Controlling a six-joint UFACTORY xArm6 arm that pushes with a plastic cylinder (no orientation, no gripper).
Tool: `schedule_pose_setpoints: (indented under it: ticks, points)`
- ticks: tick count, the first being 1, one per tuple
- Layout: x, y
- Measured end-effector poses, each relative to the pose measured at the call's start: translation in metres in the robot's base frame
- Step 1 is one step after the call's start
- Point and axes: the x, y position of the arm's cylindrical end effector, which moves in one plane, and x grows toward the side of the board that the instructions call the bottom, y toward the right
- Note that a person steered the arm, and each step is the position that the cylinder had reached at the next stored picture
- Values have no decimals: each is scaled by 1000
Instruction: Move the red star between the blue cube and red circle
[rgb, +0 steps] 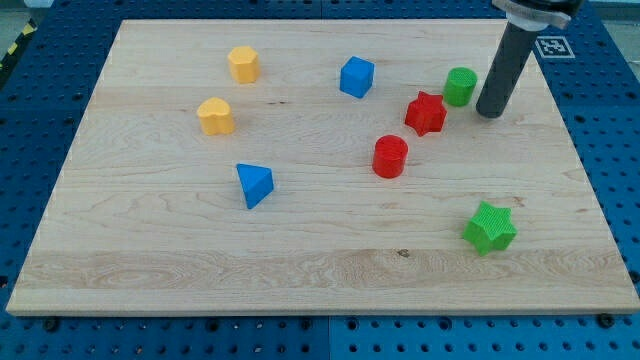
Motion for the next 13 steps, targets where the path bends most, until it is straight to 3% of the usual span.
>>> schedule_pose_setpoints:
  ticks: [3,5,7,8,9,11,13]
  points:
    - [7,-57]
    - [37,-69]
    - [76,-61]
    - [76,-19]
    - [56,-2]
    - [9,-32]
    - [-6,-65]
